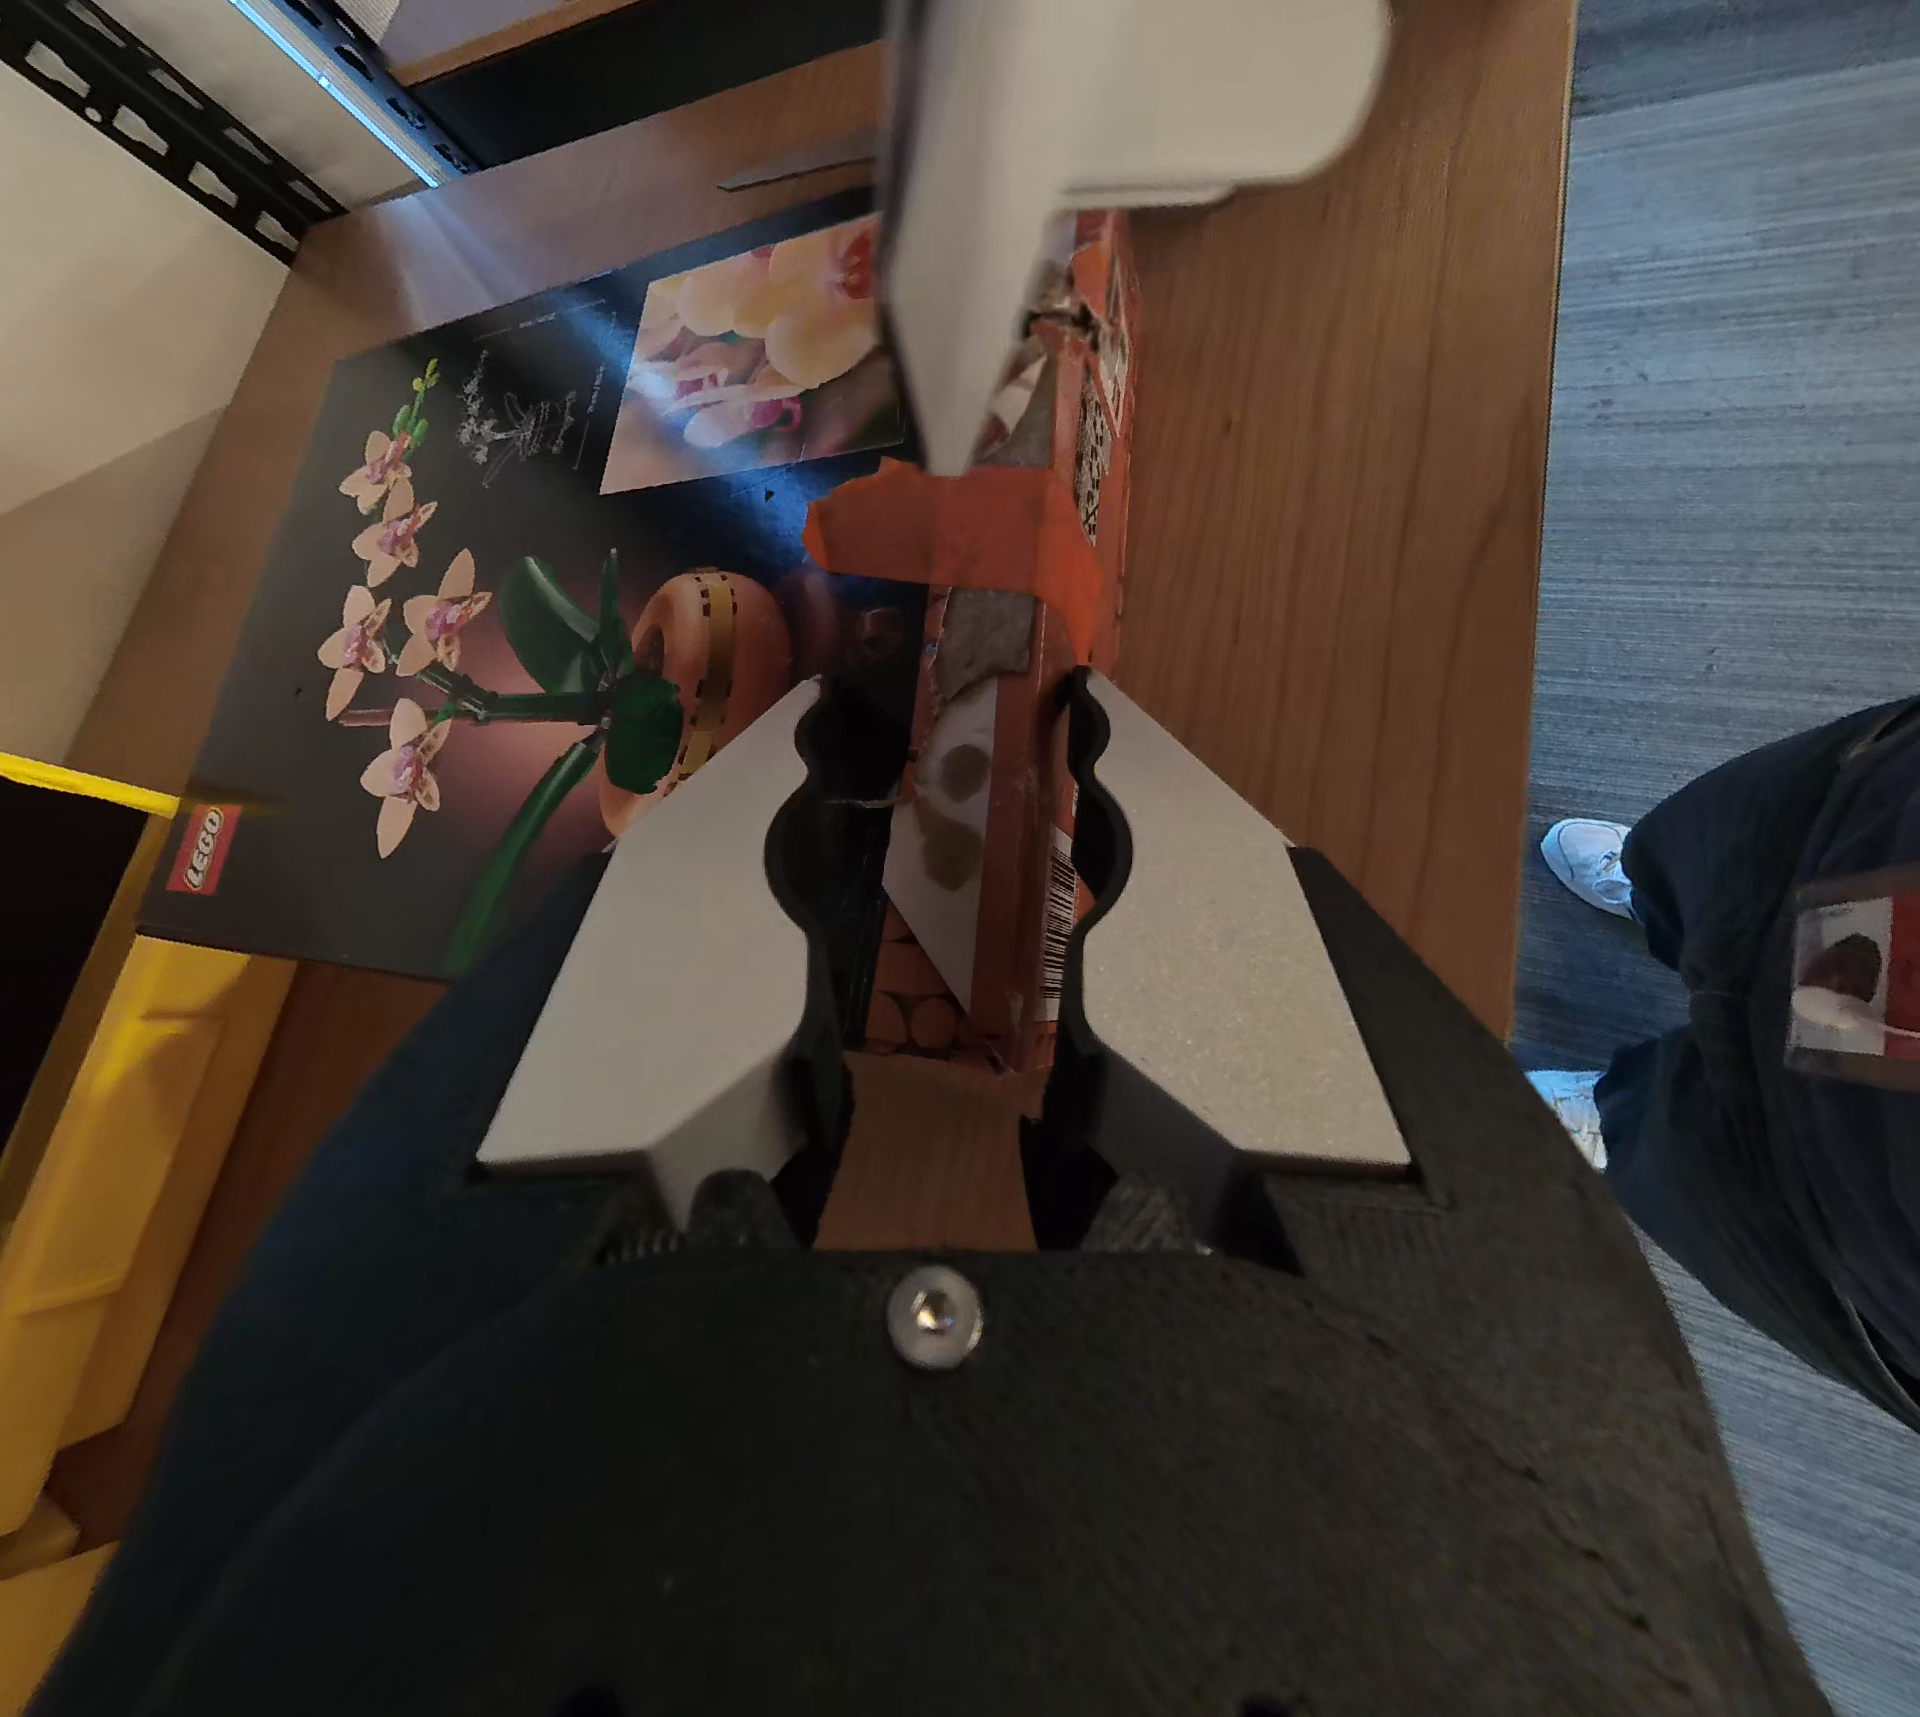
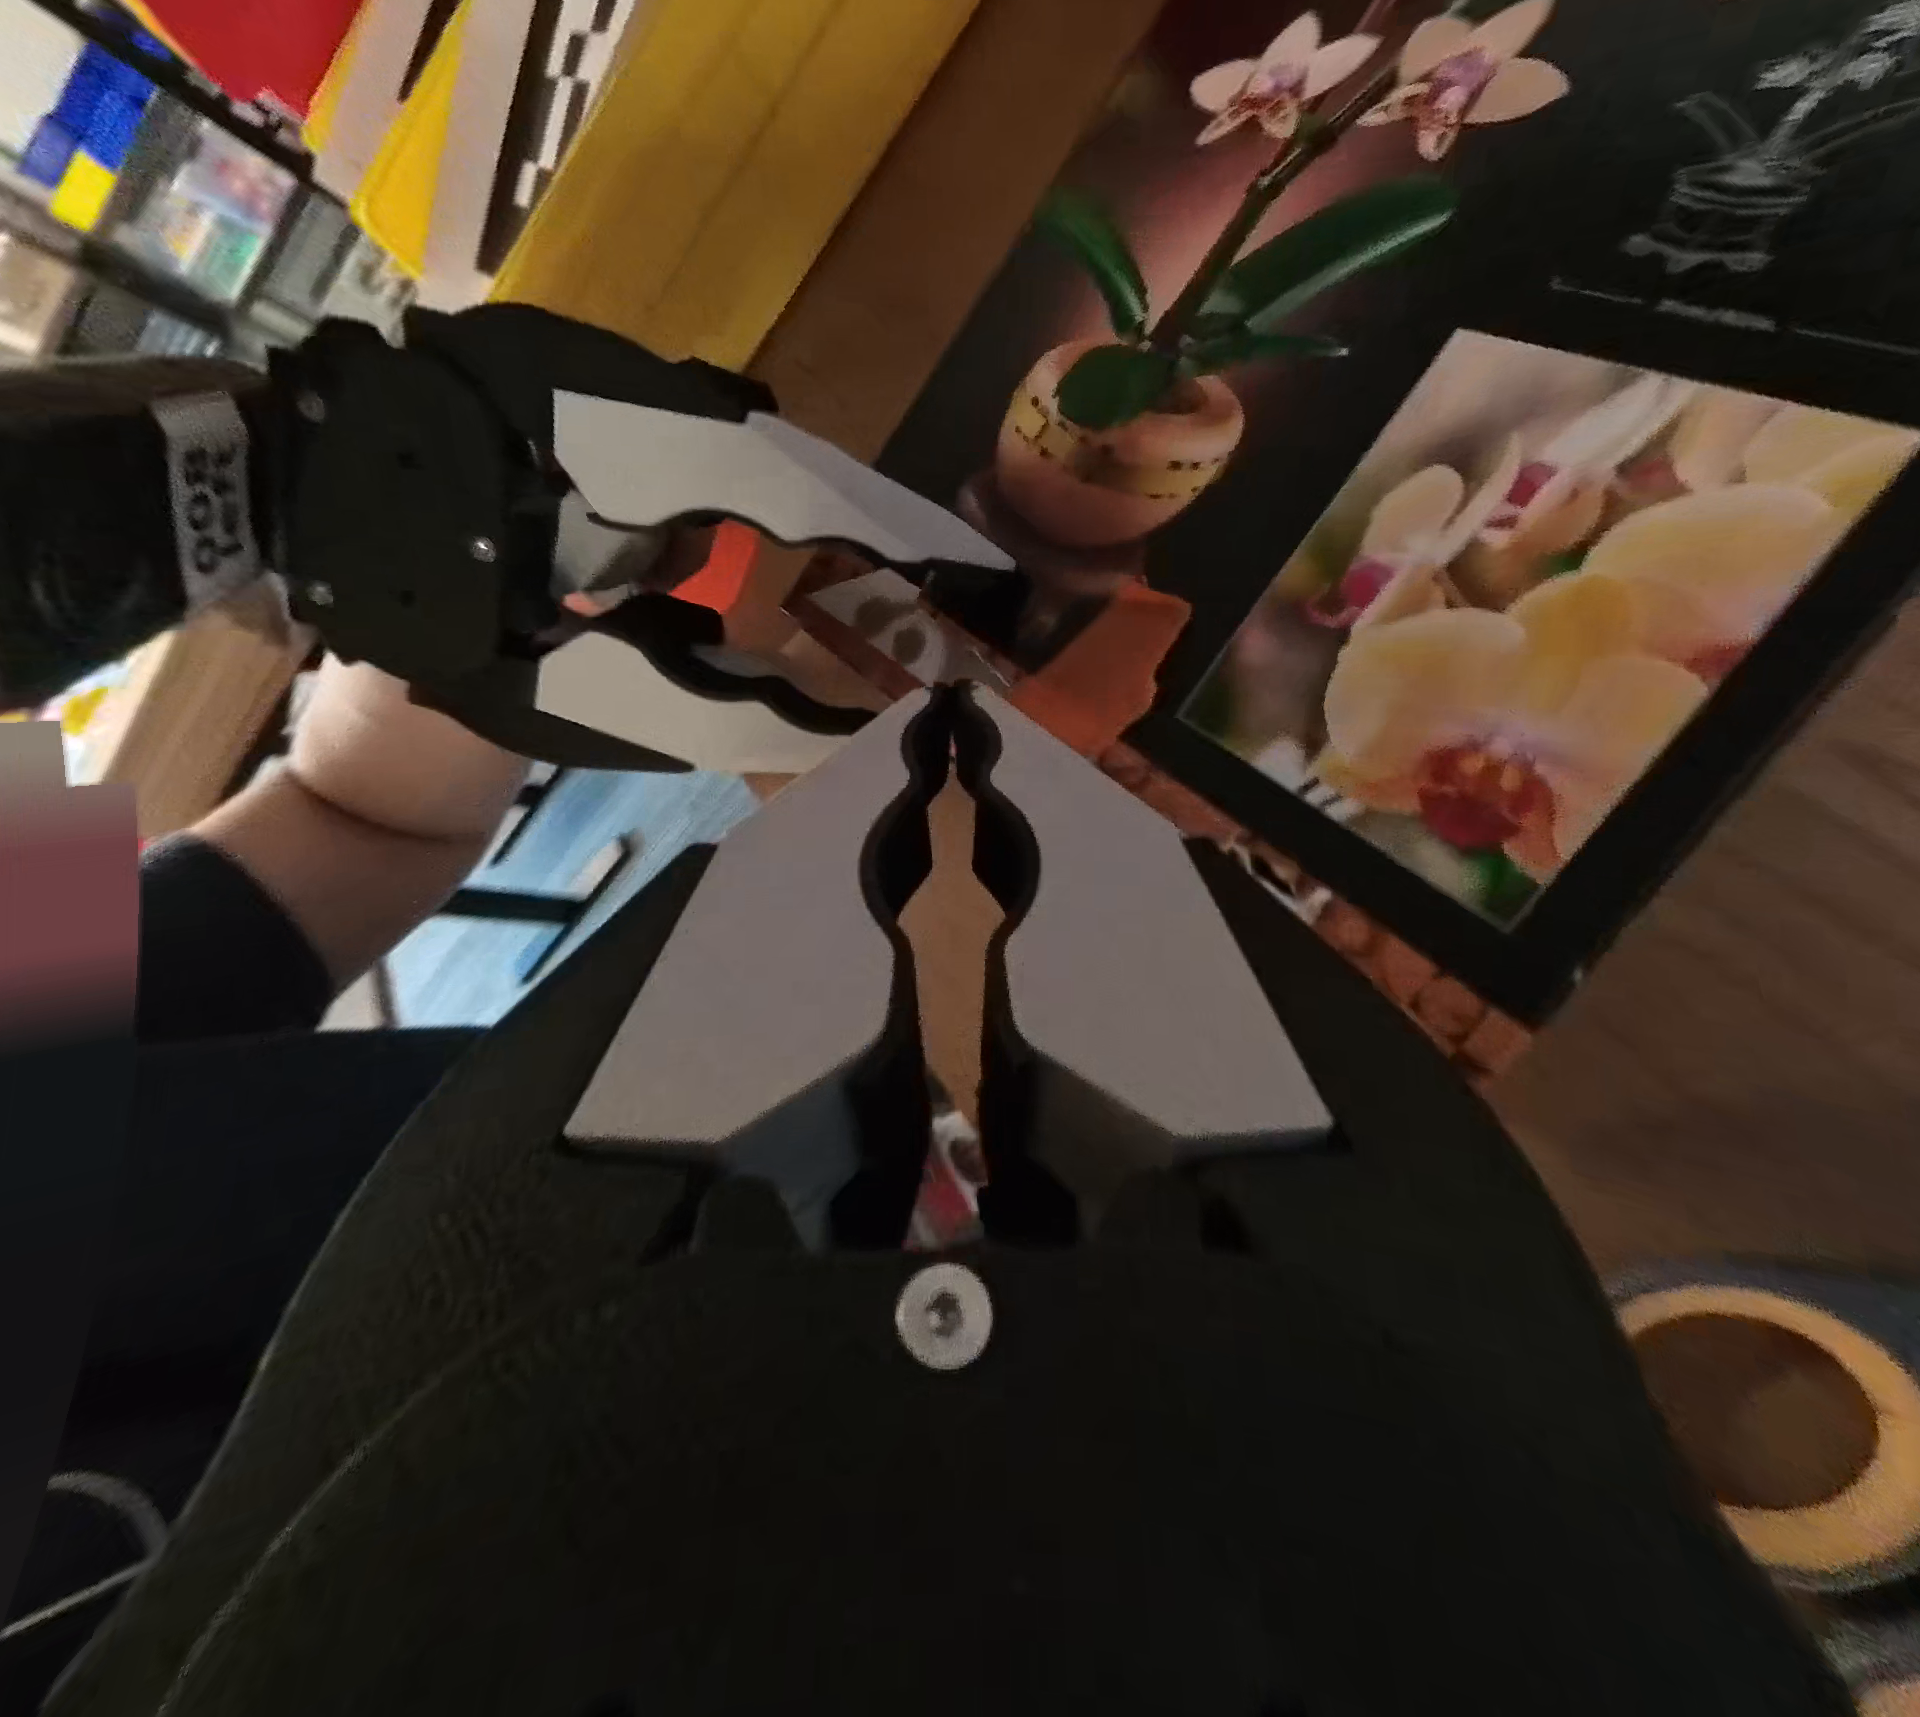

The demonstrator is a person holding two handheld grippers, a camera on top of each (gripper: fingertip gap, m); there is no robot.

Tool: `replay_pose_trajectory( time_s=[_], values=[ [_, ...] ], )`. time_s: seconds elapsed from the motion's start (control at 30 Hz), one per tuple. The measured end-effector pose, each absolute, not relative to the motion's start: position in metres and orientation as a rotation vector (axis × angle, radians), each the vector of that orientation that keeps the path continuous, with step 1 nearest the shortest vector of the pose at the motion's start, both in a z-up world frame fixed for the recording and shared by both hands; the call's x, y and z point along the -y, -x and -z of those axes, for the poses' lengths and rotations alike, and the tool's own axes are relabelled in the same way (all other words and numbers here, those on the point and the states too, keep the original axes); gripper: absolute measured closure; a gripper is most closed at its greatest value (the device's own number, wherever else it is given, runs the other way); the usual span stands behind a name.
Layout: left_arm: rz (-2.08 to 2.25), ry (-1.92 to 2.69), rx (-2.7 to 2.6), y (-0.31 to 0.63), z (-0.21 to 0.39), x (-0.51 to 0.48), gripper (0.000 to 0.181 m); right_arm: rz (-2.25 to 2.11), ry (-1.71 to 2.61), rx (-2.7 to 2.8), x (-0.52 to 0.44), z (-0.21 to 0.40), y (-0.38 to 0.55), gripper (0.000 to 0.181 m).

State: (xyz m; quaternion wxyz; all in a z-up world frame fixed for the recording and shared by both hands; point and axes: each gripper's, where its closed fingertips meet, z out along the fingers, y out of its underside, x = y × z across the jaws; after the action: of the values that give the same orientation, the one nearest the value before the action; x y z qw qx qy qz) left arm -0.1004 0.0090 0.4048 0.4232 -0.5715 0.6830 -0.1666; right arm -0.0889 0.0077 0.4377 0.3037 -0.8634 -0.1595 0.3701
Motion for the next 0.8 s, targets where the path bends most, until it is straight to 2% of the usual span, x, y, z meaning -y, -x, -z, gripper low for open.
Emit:
replay_pose_trajectory(
  time_s=[0.2,0.53,0.67,0.8],
  values=[
    [0.42,1.425,-1.71,0.1,-0.405,-0.008,0.139,-1.194,2.574,0.428,-0.016,-0.411,0.091,0.181],
    [0.418,1.418,-1.714,0.1,-0.404,-0.007,0.141,-1.313,2.505,0.283,-0.06,-0.415,0.081,0.181],
    [0.413,1.419,-1.715,0.1,-0.405,-0.007,0.141,-1.357,2.456,0.403,-0.045,-0.43,0.083,0.181],
    [0.409,1.423,-1.72,0.1,-0.404,-0.007,0.141,-1.384,2.567,0.497,-0.025,-0.412,0.084,0.181]
  ],
)
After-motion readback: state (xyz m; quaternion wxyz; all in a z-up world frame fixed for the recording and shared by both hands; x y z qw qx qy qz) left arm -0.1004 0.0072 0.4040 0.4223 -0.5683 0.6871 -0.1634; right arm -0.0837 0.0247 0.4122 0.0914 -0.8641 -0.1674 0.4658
